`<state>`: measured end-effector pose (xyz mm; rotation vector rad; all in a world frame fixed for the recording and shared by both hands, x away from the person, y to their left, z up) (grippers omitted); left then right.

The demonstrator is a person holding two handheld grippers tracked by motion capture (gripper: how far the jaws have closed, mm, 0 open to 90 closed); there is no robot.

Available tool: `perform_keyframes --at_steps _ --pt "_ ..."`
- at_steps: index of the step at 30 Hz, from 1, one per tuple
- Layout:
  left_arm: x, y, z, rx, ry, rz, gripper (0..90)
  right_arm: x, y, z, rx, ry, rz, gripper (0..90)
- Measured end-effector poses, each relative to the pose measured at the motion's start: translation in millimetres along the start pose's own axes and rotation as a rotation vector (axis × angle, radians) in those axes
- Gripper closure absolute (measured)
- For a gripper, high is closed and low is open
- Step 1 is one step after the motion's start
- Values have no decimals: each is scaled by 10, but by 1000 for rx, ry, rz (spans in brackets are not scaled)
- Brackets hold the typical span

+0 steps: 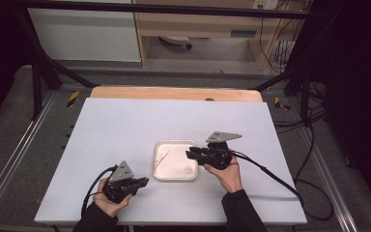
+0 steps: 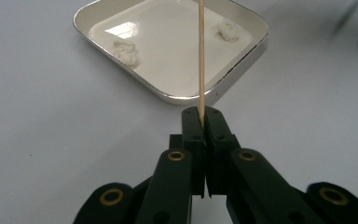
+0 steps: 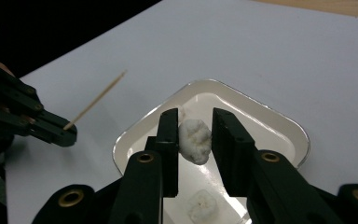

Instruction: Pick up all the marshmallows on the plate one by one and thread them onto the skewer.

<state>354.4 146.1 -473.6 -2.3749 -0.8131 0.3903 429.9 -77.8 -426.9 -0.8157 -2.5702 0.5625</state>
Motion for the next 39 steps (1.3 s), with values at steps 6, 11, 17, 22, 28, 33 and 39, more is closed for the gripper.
perform_keyframes --at_steps 6,11,17,22,28,33,39 --pt "-16 14 -8 -4 4 -1 884 73 -136 -144 -85 41 -57 730" --pt "-26 17 -14 -8 7 -2 884 90 -185 -236 -138 76 -90 734" --pt "-40 14 -25 -16 14 -1 884 160 -147 -321 -167 106 -137 736" --pt "-52 7 -32 -21 18 1 884 217 -55 -352 -163 119 -160 738" --pt "-56 9 -35 -24 18 1 884 213 34 -339 -159 154 -181 741" --pt "-59 8 -37 -25 21 2 884 218 86 -313 -149 160 -187 742" --pt "-62 13 -36 -23 22 2 884 236 124 -307 -145 167 -199 744"
Point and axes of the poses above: each handheld gripper's, and its own axes: y roughly forward along the jaws, z roughly out of its underside, x roughly to its left, the point moved 7 cm from there along y, roughly forward along the jaws
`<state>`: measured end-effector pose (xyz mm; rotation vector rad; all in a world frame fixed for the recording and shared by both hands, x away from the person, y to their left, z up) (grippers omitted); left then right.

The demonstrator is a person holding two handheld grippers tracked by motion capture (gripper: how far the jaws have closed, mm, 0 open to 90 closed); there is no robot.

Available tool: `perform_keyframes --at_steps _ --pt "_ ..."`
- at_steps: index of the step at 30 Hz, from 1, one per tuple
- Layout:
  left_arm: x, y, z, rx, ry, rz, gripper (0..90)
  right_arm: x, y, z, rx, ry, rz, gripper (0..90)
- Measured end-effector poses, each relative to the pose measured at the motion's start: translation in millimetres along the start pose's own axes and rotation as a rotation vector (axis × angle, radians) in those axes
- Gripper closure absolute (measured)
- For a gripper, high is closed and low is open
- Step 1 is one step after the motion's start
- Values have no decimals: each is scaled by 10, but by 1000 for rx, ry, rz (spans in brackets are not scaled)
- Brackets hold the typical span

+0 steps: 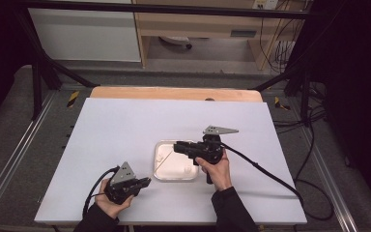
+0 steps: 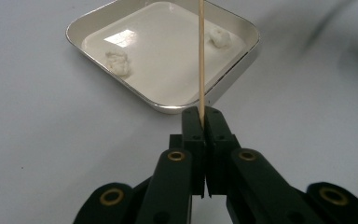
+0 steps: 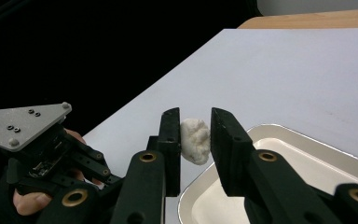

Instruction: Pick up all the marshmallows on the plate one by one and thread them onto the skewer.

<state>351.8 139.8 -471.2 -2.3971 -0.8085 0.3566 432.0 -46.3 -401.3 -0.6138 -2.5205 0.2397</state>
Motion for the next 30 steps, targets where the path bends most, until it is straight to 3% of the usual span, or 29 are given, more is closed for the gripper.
perform_keyframes --at_steps 20,30 --pt "-6 0 4 0 8 -3 885 0 98 87 20 32 -33 755" --pt "-23 20 19 18 38 -10 887 35 119 119 27 45 -72 781"
Point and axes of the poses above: each handheld gripper's, and its own axes: y roughly forward along the jaws, z roughly out of its underside, x roughly to its left, the point moved 7 cm from there along y, roughly forward along the jaws
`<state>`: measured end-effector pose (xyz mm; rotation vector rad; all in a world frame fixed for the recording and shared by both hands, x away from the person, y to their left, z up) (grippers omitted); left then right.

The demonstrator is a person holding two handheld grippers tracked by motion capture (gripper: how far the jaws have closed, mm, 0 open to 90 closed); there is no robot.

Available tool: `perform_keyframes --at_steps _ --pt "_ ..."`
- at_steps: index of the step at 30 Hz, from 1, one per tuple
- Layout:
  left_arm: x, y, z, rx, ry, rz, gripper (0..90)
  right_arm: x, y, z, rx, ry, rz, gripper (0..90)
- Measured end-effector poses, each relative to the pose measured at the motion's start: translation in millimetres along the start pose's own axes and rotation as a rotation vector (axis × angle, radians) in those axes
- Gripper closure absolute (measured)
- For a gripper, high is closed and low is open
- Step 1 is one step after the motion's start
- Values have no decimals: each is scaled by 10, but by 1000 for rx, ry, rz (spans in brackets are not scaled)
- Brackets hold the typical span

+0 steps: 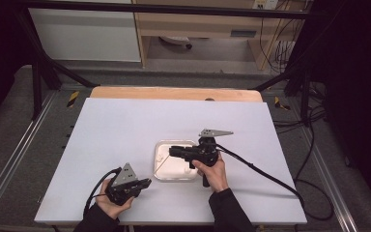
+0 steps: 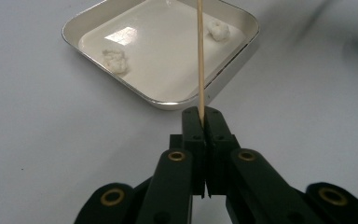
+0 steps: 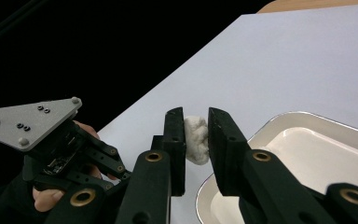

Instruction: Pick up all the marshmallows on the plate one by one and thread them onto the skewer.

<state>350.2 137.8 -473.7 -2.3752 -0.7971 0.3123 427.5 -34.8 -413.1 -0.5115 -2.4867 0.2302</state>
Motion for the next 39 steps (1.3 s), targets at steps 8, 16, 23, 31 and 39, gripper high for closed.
perform_keyframes --at_steps 8,16,23,31,39 --pt "5 6 10 6 -10 -2 888 18 32 37 -11 6 -7 796" --pt "-6 9 6 1 -7 -8 888 51 40 65 -16 0 -14 805" --pt "-8 8 3 -6 -11 -16 888 69 48 80 -22 -2 -16 811" --pt "-17 14 6 -10 -8 -27 888 87 65 104 -32 -6 -21 814" --pt "-28 17 8 -14 -2 -34 889 107 80 120 -39 -5 -39 817"
Point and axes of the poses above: each handheld gripper's, and its own axes: y roughly forward along the jaws, z roughly out of its underside, x roughly to its left, the point moved 7 cm from there along y, roughly forward along the jaws
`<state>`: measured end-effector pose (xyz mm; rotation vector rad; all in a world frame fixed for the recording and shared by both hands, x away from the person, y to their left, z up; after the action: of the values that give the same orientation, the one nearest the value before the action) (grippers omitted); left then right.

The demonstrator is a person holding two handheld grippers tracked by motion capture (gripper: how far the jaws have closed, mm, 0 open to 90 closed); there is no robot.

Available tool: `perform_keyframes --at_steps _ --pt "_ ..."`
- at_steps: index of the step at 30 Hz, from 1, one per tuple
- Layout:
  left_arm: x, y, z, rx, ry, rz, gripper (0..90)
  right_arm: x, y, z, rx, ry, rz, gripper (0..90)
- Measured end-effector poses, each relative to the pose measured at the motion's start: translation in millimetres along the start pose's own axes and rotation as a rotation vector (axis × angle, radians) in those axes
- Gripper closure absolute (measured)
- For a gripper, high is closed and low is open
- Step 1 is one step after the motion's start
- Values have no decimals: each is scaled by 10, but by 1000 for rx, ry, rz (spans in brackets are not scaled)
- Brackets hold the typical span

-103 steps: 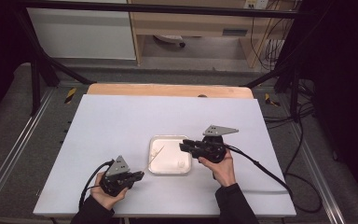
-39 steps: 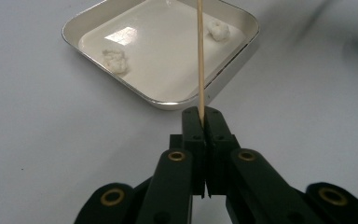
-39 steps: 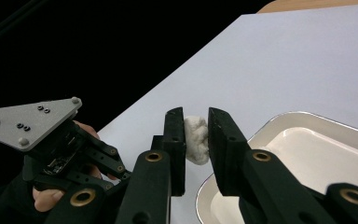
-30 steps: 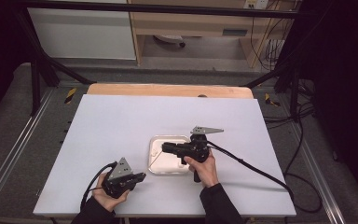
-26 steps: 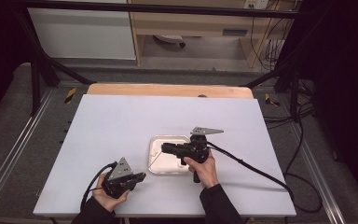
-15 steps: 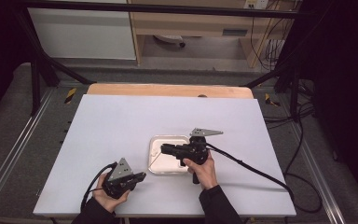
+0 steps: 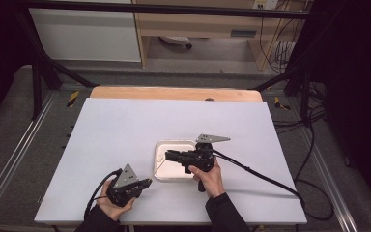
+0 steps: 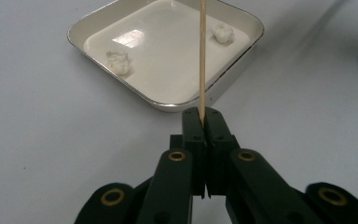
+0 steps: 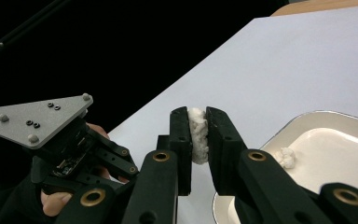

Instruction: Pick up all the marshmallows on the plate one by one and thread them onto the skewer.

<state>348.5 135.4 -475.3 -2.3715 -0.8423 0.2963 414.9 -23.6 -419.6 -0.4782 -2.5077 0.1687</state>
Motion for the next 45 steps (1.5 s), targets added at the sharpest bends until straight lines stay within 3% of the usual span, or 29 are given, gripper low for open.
perform_keyframes --at_steps 19,41,44,45 --pt "-25 -4 -18 -12 14 -18 890 48 2 31 -6 -24 -14 821" --pt "-45 -4 -34 -14 4 -4 890 57 18 75 6 -18 -18 821" --pt "-51 6 -48 -19 -3 0 890 50 28 92 15 -13 -19 819" --pt "-72 -12 -117 -58 -19 22 890 52 41 116 39 -6 -31 817"
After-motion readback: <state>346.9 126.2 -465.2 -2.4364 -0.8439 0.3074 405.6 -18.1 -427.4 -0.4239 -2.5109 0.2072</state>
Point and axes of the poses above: each handheld gripper's, and its own axes: y roughly forward along the jaws, z roughly out of its underside, x roughly to its left, the point moved 7 cm from there along y, roughly forward along the jaws
